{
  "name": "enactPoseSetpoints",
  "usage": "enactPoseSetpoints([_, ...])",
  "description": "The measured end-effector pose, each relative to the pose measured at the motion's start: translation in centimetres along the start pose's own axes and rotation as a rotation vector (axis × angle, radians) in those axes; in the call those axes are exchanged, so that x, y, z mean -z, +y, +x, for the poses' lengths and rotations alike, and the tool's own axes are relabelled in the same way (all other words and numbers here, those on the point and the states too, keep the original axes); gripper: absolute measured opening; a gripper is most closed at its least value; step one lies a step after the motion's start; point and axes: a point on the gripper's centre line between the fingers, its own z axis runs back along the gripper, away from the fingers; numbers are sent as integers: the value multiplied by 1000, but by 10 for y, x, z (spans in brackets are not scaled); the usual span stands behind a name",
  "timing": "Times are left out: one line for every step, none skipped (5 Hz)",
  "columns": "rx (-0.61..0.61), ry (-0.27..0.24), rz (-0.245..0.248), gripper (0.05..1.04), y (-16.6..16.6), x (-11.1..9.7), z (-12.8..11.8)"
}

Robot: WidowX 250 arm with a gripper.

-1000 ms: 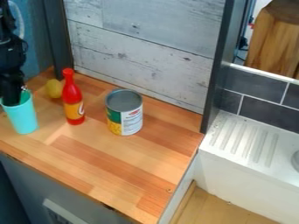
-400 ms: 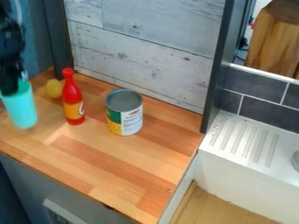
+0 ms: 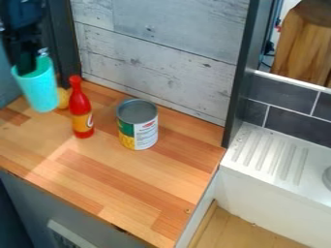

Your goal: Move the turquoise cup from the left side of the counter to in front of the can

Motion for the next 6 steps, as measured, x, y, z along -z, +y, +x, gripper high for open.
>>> enactPoseSetpoints([45,8,-47,87,-28,2,7])
enactPoseSetpoints([120,33,-55,87,-63,-3,4])
enactPoseSetpoints([191,60,-24,87,-101,11,4])
enactPoseSetpoints([293,90,0,87,-126,27,-3])
enactPoseSetpoints([370,100,-9,87,-140,37,-10])
enactPoseSetpoints([456,77,-24,87,-156,47,-9])
